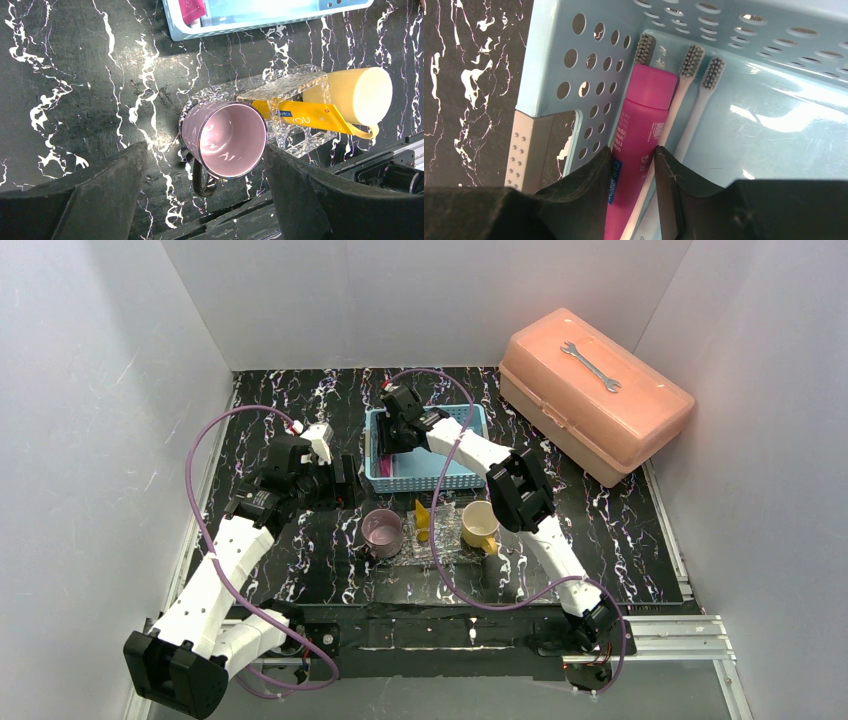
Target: Prepare toiletry sets of a toothbrush and toothpaste on the tray
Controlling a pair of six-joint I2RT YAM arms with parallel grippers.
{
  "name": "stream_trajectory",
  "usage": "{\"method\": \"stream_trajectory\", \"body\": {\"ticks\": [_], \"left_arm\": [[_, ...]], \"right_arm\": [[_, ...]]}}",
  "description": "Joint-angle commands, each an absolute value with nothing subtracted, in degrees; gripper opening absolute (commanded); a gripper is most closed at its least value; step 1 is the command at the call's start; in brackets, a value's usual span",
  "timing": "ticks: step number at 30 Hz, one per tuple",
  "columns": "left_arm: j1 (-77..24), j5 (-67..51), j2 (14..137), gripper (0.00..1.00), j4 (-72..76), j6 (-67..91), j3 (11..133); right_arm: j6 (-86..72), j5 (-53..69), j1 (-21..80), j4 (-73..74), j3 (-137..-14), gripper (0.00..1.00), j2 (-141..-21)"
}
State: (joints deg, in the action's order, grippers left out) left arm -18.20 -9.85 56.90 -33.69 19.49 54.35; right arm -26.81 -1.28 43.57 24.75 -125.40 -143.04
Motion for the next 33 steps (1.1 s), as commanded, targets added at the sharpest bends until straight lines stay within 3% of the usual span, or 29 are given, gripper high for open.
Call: {"method": "stream_trajectory", "body": {"ticks": [1, 5, 11, 17, 33], "left_arm": [[-18.5, -9.2, 56.7, 0.86, -34.6, 18.6, 54.8], [-18.4, -9.2, 56.8, 0.86, -34.6, 18.6, 54.8], [-18.4, -9.1, 56.7, 0.86, -34.6, 18.5, 54.8], [-18.4, -9.0, 56.8, 0.86, -34.7, 18.5, 54.8], [-18.4, -8.5, 56.7, 0.86, -34.8, 18.4, 54.8]], "right_arm": [[-26.3, -2.0, 43.4, 24.5, -127.3, 0.42, -145.1], [-26.3, -2.0, 43.4, 24.8, -127.3, 0.36, -145.5], [-26.5, -1.8, 43.4, 24.8, -127.0, 0.13, -145.2], [-26.6, -2.0, 43.4, 23.4, -126.0, 0.01, -142.3], [-26.6, -6.0, 43.4, 20.0, -121.3, 0.01, -132.9]]}}
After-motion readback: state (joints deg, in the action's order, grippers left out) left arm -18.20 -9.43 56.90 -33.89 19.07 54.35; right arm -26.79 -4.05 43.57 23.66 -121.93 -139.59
